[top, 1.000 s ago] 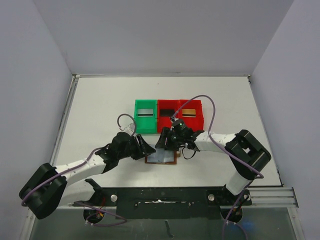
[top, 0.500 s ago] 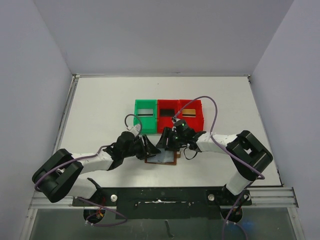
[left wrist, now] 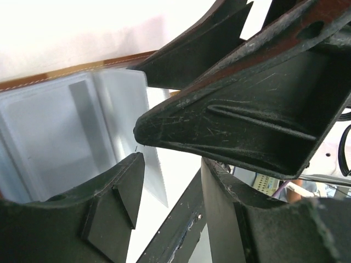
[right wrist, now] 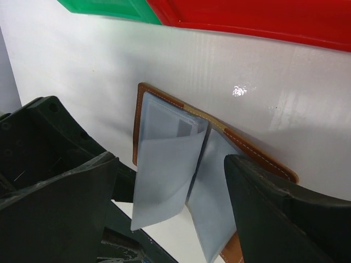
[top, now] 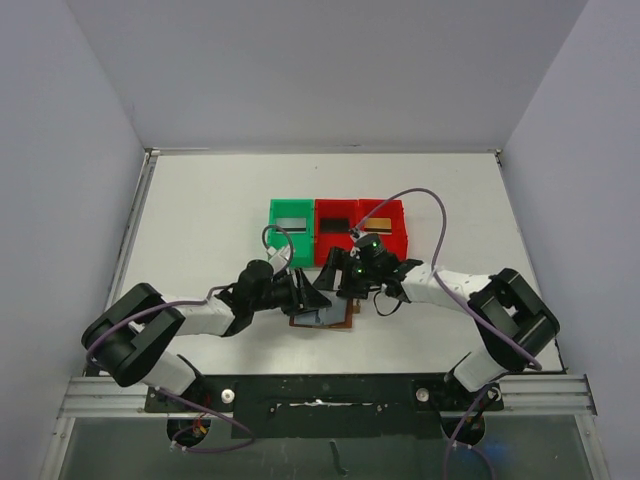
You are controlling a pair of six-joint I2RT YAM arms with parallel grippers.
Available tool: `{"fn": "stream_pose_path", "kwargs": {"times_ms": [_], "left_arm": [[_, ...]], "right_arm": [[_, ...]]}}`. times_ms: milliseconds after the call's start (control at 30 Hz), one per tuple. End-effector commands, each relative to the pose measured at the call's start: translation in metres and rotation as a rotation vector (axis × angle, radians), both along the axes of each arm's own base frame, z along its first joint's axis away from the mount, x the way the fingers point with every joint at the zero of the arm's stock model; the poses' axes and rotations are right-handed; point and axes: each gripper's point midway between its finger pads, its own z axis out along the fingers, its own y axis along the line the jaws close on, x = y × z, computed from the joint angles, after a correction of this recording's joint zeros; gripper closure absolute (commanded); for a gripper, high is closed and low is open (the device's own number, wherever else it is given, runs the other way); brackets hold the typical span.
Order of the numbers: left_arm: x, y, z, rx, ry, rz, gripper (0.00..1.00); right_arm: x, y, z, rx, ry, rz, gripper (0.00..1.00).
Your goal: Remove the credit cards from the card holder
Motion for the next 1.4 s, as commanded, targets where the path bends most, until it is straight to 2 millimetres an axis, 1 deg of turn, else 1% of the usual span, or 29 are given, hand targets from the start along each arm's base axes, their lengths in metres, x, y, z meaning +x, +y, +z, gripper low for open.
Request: {"fn": "stream_pose_path", "kwargs": {"times_ms": [0,100,233,300,367,467,533,667,733,800,900,933,1000,1067,1100,1133,1233,1300,1367], "left_arm": [[0.014,-0.024,0.044,-0.123,-0.146,-0.065,0.55],[0.015,-0.029,0.043,-0.122,-0.148,-0.075,0.56],[0.014,-0.034,0.03,-0.095,-0.123,-0.088,0.58],[0.011,-0.036,0.021,-0.08,-0.104,-0.095,0.59],[0.007,-0.038,0.014,-0.068,-0.089,-0.108,0.6],[-0.002,-0.039,0.005,-0.052,-0.076,-0.12,0.62],[-0.007,-0.039,0.002,-0.045,-0.071,-0.128,0.62],[-0.014,-0.029,-0.002,-0.027,-0.065,-0.105,0.62],[-0.016,-0.023,0.0,-0.018,-0.067,-0.092,0.62],[-0.017,-0.017,0.011,-0.015,-0.1,-0.075,0.62],[-0.015,0.0,0.013,0.054,-0.123,-0.025,0.62],[-0.016,0.01,0.01,0.099,-0.114,-0.007,0.62],[-0.012,0.028,0.013,0.159,-0.127,0.06,0.61],[-0.003,0.055,0.012,0.234,-0.11,0.178,0.58],[0.002,0.073,0.009,0.281,-0.086,0.25,0.57],[0.006,0.091,0.007,0.316,-0.063,0.319,0.56],[0.019,0.13,0.011,0.345,-0.052,0.444,0.54],[0.024,0.142,0.014,0.316,-0.048,0.472,0.54],[0.025,0.147,0.014,0.284,-0.026,0.479,0.54]], "right_arm": [[0.009,-0.004,0.03,0.016,-0.068,-0.012,0.19],[0.016,-0.019,0.037,-0.046,-0.083,-0.069,0.22],[0.022,-0.03,0.049,-0.078,-0.112,-0.106,0.37],[0.023,-0.029,0.053,-0.077,-0.122,-0.095,0.47],[0.023,-0.022,0.057,-0.062,-0.127,-0.069,0.55],[0.021,-0.012,0.057,-0.054,-0.12,-0.02,0.65],[0.02,-0.004,0.056,-0.051,-0.117,0.018,0.66],[0.018,-0.001,0.038,-0.086,-0.069,0.045,0.66],[0.013,-0.001,0.024,-0.105,-0.035,0.07,0.64],[0.005,0.001,0.011,-0.116,0.005,0.103,0.63],[-0.002,-0.005,-0.007,-0.196,0.022,0.091,0.61],[-0.003,-0.007,-0.012,-0.229,0.027,0.086,0.59],[-0.003,-0.011,-0.019,-0.308,0.02,0.071,0.55],[-0.002,-0.012,-0.021,-0.37,0.011,0.054,0.49],[-0.002,-0.011,-0.022,-0.386,0.006,0.046,0.43],[-0.002,-0.009,-0.022,-0.398,0.005,0.04,0.41],[-0.001,-0.007,-0.021,-0.42,-0.008,0.009,0.37],[-0.001,-0.006,-0.02,-0.431,-0.013,0.002,0.35],[0.002,-0.004,-0.018,-0.45,-0.016,0.002,0.3]]}}
